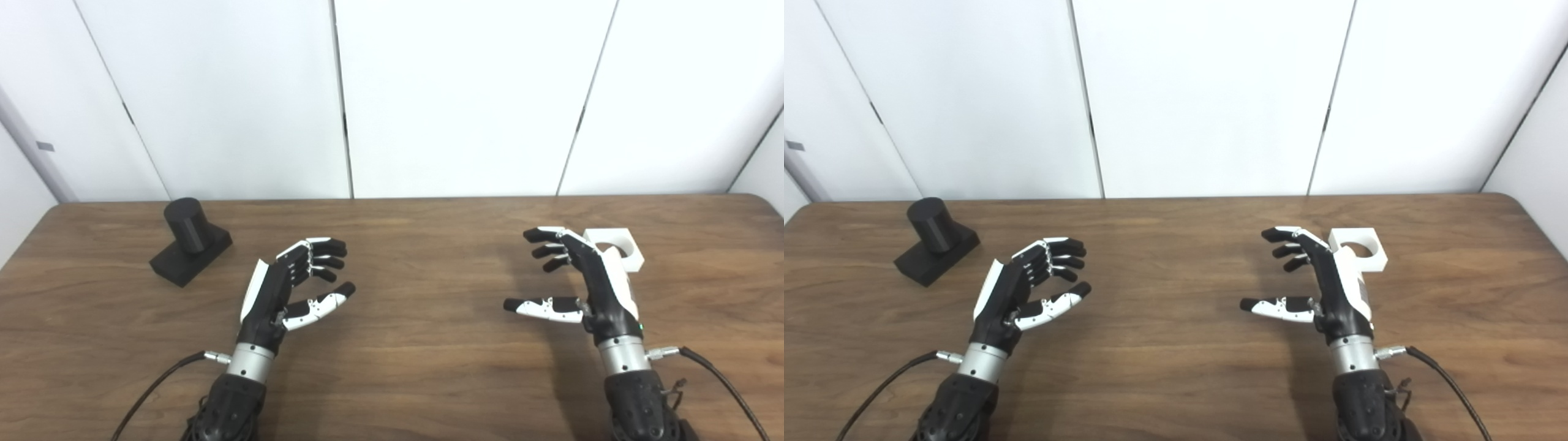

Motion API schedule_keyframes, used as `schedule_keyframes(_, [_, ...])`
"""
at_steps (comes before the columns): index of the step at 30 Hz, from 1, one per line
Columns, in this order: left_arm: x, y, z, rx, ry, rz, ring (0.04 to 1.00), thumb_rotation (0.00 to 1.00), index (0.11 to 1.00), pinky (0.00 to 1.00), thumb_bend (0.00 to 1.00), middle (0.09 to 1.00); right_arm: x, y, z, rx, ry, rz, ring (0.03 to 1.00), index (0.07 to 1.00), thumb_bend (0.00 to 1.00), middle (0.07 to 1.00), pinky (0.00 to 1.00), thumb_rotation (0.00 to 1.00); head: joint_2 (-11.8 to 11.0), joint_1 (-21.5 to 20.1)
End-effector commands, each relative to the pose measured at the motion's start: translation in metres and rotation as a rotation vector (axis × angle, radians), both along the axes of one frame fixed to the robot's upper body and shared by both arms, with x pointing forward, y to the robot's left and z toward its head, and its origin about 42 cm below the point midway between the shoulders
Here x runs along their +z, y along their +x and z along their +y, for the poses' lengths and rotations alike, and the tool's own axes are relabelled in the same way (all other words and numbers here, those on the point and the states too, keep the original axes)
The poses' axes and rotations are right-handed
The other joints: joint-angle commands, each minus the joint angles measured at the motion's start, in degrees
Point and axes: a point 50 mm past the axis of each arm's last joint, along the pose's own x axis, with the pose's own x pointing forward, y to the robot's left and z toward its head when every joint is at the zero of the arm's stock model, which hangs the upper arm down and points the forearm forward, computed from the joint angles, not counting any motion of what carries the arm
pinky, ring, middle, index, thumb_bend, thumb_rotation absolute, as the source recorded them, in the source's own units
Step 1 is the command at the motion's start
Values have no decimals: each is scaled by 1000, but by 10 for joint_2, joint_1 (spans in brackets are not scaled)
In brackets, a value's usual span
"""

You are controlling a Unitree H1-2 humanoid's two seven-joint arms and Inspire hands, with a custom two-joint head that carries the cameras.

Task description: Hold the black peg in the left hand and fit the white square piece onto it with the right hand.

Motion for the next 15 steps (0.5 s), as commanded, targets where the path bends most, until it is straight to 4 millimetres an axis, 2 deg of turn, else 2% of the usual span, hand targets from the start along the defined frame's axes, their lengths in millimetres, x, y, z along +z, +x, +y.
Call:
schedule_keyframes(1, [17,9,-2,-11,-1,-71,652,46,666,560,578,691,15,4,3,19,-3,-80,631,674,608,702,513,0,0,0])
schedule_keyframes(8, [17,9,-2,-13,-5,-71,649,41,665,557,579,688,15,4,3,21,-1,-78,637,674,609,705,520,0,0,1])
schedule_keyframes(11, [16,10,-3,-19,-8,-72,650,32,667,552,576,690,14,4,2,20,-2,-75,637,677,609,706,521,0,-4,19])
schedule_keyframes(15, [15,10,-9,-29,-9,-79,646,8,665,546,576,689,14,4,-4,22,0,-85,639,669,619,703,525,0,-10,64])
